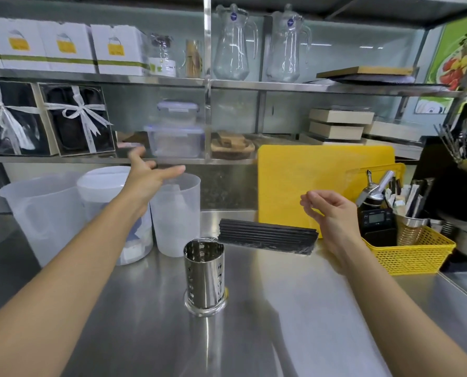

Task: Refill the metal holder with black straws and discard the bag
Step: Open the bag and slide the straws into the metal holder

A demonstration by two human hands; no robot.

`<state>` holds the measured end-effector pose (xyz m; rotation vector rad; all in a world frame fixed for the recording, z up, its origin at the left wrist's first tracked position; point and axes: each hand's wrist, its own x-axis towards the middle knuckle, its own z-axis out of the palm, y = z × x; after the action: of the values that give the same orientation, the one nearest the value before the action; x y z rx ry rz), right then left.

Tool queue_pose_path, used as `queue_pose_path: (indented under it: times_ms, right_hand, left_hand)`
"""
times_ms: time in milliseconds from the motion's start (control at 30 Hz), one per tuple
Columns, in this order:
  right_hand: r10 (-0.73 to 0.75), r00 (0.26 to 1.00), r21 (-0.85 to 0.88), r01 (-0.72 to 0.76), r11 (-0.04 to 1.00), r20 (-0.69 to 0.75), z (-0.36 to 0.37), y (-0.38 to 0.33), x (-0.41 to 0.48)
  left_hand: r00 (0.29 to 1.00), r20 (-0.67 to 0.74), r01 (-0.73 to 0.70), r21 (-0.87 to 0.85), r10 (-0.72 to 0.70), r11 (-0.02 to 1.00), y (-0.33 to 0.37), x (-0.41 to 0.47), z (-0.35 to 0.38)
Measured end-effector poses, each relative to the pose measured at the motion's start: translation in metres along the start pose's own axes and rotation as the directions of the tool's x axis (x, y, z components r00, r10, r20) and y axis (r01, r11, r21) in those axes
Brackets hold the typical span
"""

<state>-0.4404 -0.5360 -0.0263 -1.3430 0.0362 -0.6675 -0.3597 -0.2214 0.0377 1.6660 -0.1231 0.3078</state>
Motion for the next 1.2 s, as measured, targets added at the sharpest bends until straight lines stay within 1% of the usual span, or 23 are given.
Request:
queue_pose_path:
  times_ms: [33,67,100,133,167,233,300,367,400,533,567,633,733,900,1033,1100,1200]
  right_hand:
    - [-0.007,1.000,-0.014,0.007,1.000,0.005,0.000,-0.001,-0.001]
    - [-0.013,1.000,-0.027,0.013,1.000,0.009,-0.001,-0.002,-0.001]
    - [-0.019,1.000,-0.040,0.019,0.999,0.011,-0.002,-0.002,-0.002]
    - [-0.022,1.000,-0.050,0.022,0.998,0.009,-0.004,-0.002,-0.003]
    - [-0.024,1.000,-0.061,0.025,0.998,0.005,-0.006,-0.002,-0.003]
    - [-0.030,1.000,-0.077,0.029,0.997,-0.007,-0.011,-0.001,-0.004]
    - [-0.033,0.999,-0.093,0.032,0.995,-0.013,-0.015,-0.001,-0.004]
    - [-0.030,1.000,-0.110,0.029,0.994,-0.007,-0.019,-0.002,-0.005]
    - [-0.029,1.000,-0.114,0.029,0.993,0.000,-0.021,-0.004,-0.006]
    - [-0.046,0.999,-0.145,0.048,0.988,0.016,-0.027,-0.006,-0.010]
    - [-0.051,0.999,-0.146,0.053,0.988,0.015,-0.028,-0.006,-0.010]
    - [-0.050,0.999,-0.149,0.050,0.988,0.008,-0.028,-0.005,-0.011]
    - [-0.030,0.999,-0.152,0.028,0.988,-0.011,-0.033,-0.005,-0.014]
    - [0.007,0.999,-0.209,-0.018,0.978,-0.051,-0.046,0.001,-0.019]
    - [0.132,0.991,-0.234,-0.128,0.964,0.002,-0.057,0.005,-0.029]
    - [0.159,0.987,-0.253,-0.149,0.956,0.018,-0.062,0.008,-0.034]
    - [0.161,0.987,-0.215,-0.157,0.964,0.004,-0.064,0.014,-0.037]
  left_hand:
    - [0.994,-0.056,-0.088,0.028,0.090,0.996,0.005,-0.001,0.001]
    - [0.976,-0.095,-0.188,0.101,0.197,0.977,0.011,-0.004,0.003]
    - [0.946,-0.112,-0.278,0.208,0.305,0.938,0.017,-0.008,0.005]
    - [0.906,-0.101,-0.359,0.330,0.411,0.873,0.024,-0.013,0.008]
    - [0.860,-0.053,-0.434,0.446,0.507,0.783,0.030,-0.019,0.012]
    - [0.768,0.135,-0.566,0.603,0.626,0.563,0.042,-0.029,0.023]
    - [0.677,0.323,-0.673,0.635,0.661,0.379,0.049,-0.034,0.034]
    - [0.611,0.451,-0.736,0.626,0.651,0.257,0.053,-0.036,0.047]
    - [0.580,0.500,-0.764,0.608,0.643,0.217,0.055,-0.037,0.055]
    - [0.458,0.655,-0.863,0.489,0.601,0.125,0.059,-0.037,0.087]
    - [0.435,0.679,-0.877,0.468,0.591,0.109,0.059,-0.037,0.095]
    - [0.429,0.692,-0.889,0.436,0.580,0.137,0.059,-0.038,0.109]
    - [0.441,0.668,-0.891,0.408,0.600,0.200,0.060,-0.042,0.128]
    - [0.465,0.666,-0.881,0.413,0.583,0.231,0.060,-0.042,0.146]
    - [0.494,0.640,-0.865,0.427,0.589,0.261,0.061,-0.038,0.155]
    - [0.504,0.645,-0.861,0.427,0.575,0.277,0.060,-0.036,0.155]
    - [0.514,0.661,-0.857,0.425,0.546,0.292,0.057,-0.035,0.154]
